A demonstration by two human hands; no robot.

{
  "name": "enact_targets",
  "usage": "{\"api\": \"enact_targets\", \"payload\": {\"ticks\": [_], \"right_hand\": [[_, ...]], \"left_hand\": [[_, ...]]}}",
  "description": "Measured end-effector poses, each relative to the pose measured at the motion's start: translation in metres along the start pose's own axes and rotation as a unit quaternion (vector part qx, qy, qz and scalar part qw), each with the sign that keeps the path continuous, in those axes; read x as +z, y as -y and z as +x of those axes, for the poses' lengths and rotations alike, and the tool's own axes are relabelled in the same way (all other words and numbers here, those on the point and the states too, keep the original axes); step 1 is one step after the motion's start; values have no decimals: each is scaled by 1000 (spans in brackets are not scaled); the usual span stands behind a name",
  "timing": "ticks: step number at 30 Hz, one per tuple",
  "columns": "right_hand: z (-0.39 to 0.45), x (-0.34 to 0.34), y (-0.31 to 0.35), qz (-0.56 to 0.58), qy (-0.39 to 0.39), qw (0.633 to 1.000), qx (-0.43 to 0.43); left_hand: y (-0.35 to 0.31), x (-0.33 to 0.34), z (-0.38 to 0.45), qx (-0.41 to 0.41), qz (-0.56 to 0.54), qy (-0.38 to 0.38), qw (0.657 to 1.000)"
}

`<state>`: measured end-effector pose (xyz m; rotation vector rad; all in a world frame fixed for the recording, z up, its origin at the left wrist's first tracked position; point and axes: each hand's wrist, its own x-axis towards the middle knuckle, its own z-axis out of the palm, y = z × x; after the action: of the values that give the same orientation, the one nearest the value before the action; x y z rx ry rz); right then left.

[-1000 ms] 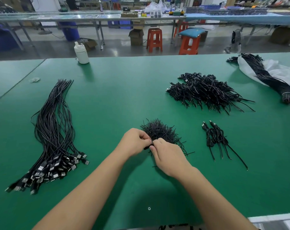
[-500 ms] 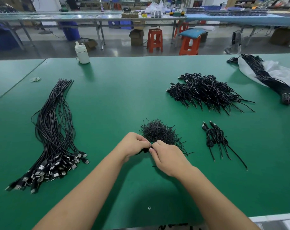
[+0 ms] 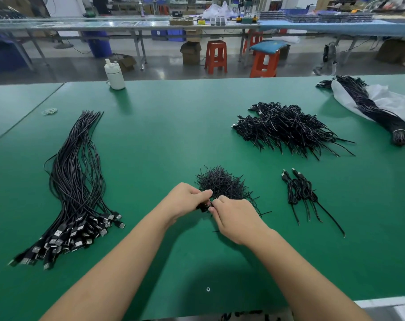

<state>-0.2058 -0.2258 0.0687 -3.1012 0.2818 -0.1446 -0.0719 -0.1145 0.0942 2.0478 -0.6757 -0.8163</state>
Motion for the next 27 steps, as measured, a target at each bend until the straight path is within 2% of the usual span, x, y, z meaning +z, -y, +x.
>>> {"api": "enact_targets", "payload": {"ticks": [4,10,20,22,24,27], "right_hand": [[1,1,0,-25,6,1000,-19],[6,0,1,-33,20,998,-47],[8,-6,3,-76,15,995,-57],[7,-4,3,-116,-43,990,-67],[7,-1,0,-121,-143,980,-67],[9,-2,-6,-43,-255,963,-81]], "left_hand": [[-1,-6,-1,19,56,48,997],[1,0,2,5,76,26,997],[0,-2,4,-18,111,30,993],[0,-1,4,-17,95,27,995],[-1,-2,4,-19,64,17,998],[-1,-8,2,-60,-100,30,993]]}}
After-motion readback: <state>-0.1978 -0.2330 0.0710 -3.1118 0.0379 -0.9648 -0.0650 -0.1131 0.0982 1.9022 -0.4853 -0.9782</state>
